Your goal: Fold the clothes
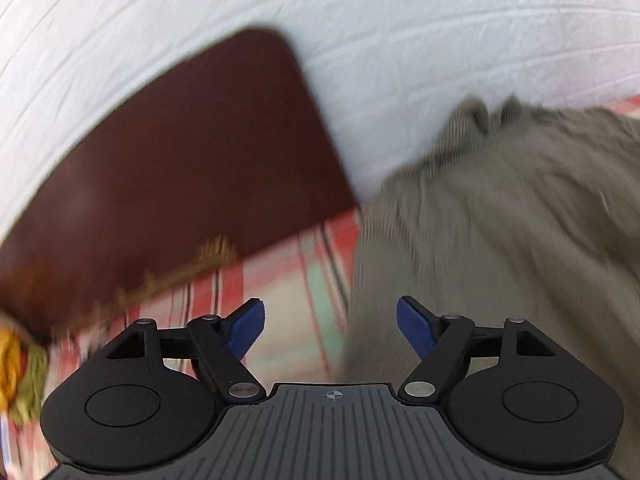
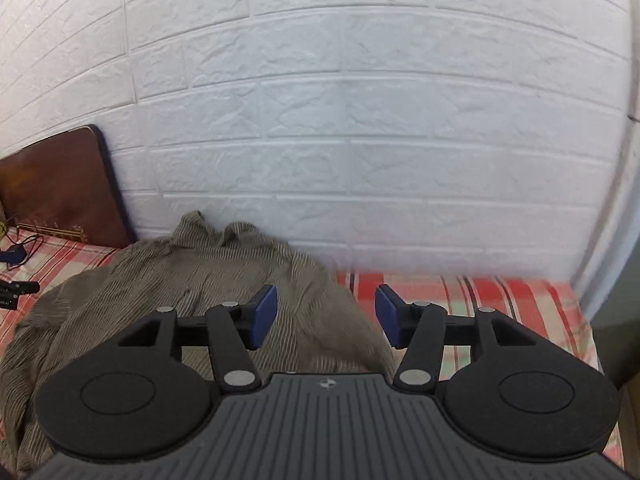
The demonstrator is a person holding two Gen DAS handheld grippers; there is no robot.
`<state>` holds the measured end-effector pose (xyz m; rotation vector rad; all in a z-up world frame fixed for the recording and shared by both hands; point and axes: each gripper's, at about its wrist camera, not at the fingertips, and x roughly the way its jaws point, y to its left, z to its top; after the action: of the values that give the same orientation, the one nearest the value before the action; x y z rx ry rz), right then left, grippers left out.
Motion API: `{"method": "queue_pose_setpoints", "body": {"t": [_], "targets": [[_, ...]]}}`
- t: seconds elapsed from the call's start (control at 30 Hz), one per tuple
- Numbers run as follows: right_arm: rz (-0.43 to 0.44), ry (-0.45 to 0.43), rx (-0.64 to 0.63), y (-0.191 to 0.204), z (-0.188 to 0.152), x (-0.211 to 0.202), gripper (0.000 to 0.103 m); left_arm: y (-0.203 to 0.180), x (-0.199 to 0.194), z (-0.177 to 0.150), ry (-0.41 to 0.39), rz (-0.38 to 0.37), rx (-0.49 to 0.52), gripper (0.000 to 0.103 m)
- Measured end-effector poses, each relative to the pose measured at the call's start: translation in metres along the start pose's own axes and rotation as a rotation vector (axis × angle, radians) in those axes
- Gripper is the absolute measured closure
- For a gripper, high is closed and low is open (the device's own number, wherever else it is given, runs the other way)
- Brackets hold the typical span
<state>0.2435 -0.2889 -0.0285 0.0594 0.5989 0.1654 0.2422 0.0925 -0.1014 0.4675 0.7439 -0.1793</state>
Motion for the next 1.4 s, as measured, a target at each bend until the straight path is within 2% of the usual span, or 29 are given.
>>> {"method": "queue_pose_setpoints", "body": {"t": [0.2,0.37,0.57,0.73,0.87,0.93,0.97,1.0,1.03,1.07,1.13,1.17,1.27,1.33,1.4], "targets": [[-0.019,0.118,0.092,-0.018,-0.079,-0.041,0.042,0.013,-0.033,-0.087,0.142,-0.034,-0.12,0.019],[-0.017,0.222,0.166,-0.019,-0.123,-0.051,0.042,0.01,-0.047,-0.121,0.172,-0.124,-0.247,0.019],[-0.011,0.261,0.157,-0.01,-0.156,-0.07,0.039,0.008,-0.059,-0.136,0.161,-0.234,-0.361,0.018],[0.058,0.291,0.228,-0.012,-0.174,-0.071,0.039,0.017,-0.057,-0.137,0.173,-0.299,-0.49,0.018],[0.12,0.278,0.302,-0.008,-0.182,-0.059,0.041,-0.002,-0.036,-0.133,0.225,-0.308,-0.488,0.018],[0.136,0.27,0.314,-0.005,-0.186,-0.057,0.048,-0.017,-0.033,-0.13,0.195,-0.264,-0.434,0.019],[0.147,0.271,0.312,-0.004,-0.187,-0.056,0.069,-0.024,-0.035,-0.128,0.18,-0.247,-0.393,0.038],[0.158,0.271,0.313,-0.004,-0.188,-0.057,0.09,-0.028,-0.038,-0.126,0.171,-0.242,-0.366,0.076],[0.168,0.267,0.322,-0.005,-0.187,-0.059,0.09,-0.03,-0.042,-0.125,0.165,-0.242,-0.346,0.092],[0.176,0.263,0.329,-0.007,-0.185,-0.061,0.09,-0.029,-0.048,-0.123,0.153,-0.237,-0.334,0.098],[0.18,0.24,0.325,-0.01,-0.177,-0.07,0.09,-0.024,-0.061,-0.119,0.121,-0.221,-0.319,0.1],[0.175,0.214,0.319,-0.013,-0.171,-0.078,0.091,-0.019,-0.069,-0.116,0.098,-0.189,-0.304,0.101],[0.146,0.131,0.294,-0.021,-0.15,-0.099,0.094,0.002,-0.089,-0.105,0.034,-0.053,-0.279,0.102],[0.09,0.069,0.242,-0.024,-0.134,-0.112,0.094,0.017,-0.098,-0.097,0.012,0.058,-0.266,0.103],[0.019,0.026,0.191,-0.027,-0.12,-0.119,0.094,0.031,-0.102,-0.092,0.001,0.138,-0.264,0.103]]}}
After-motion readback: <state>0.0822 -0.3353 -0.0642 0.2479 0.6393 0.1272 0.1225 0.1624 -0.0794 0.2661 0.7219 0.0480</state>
